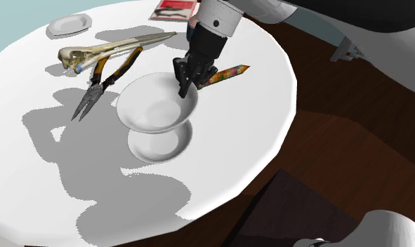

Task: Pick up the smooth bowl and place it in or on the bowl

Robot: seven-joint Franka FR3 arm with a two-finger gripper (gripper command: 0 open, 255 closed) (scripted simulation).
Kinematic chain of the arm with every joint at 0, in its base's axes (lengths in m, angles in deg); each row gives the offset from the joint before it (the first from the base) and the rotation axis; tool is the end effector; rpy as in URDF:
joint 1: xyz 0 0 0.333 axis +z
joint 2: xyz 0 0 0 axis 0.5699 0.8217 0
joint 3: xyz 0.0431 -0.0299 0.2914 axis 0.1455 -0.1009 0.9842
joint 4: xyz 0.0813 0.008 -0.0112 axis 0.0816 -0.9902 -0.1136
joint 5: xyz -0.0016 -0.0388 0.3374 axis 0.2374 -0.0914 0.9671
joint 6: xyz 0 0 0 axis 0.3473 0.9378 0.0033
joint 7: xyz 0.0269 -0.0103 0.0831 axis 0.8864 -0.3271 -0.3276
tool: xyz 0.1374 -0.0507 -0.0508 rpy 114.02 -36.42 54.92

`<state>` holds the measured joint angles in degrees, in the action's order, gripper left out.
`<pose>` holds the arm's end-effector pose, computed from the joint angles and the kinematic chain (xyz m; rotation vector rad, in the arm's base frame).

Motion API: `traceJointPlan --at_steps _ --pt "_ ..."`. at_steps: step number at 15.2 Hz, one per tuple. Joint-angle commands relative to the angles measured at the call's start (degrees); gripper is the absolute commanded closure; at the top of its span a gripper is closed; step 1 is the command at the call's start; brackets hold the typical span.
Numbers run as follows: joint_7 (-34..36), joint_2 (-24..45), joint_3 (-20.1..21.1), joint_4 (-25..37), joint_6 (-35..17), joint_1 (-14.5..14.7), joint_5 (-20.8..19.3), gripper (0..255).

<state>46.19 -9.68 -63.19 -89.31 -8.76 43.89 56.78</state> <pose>0.5116 -0.0495 0.5454 -2.5957 0.2660 -0.1017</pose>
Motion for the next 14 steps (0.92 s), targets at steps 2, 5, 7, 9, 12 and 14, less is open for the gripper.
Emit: traceJointPlan --at_steps 2,5,7,9,12,14 --pt "1.8 1.0 1.2 0.4 -1.6 1.2 0.5 255" --pt "0.8 0.7 1.3 -2.1 -3.7 1.3 0.5 255" --pt "0.2 0.6 1.3 -3.7 -5.0 1.4 0.6 255" --pt "-0.5 0.5 1.4 -5.2 -6.4 1.5 0.7 255" --pt "-1.5 0.6 1.5 -7.3 -8.3 1.5 1.0 255" --pt "-2.2 0.7 1.5 -8.7 -9.6 1.6 1.2 255"
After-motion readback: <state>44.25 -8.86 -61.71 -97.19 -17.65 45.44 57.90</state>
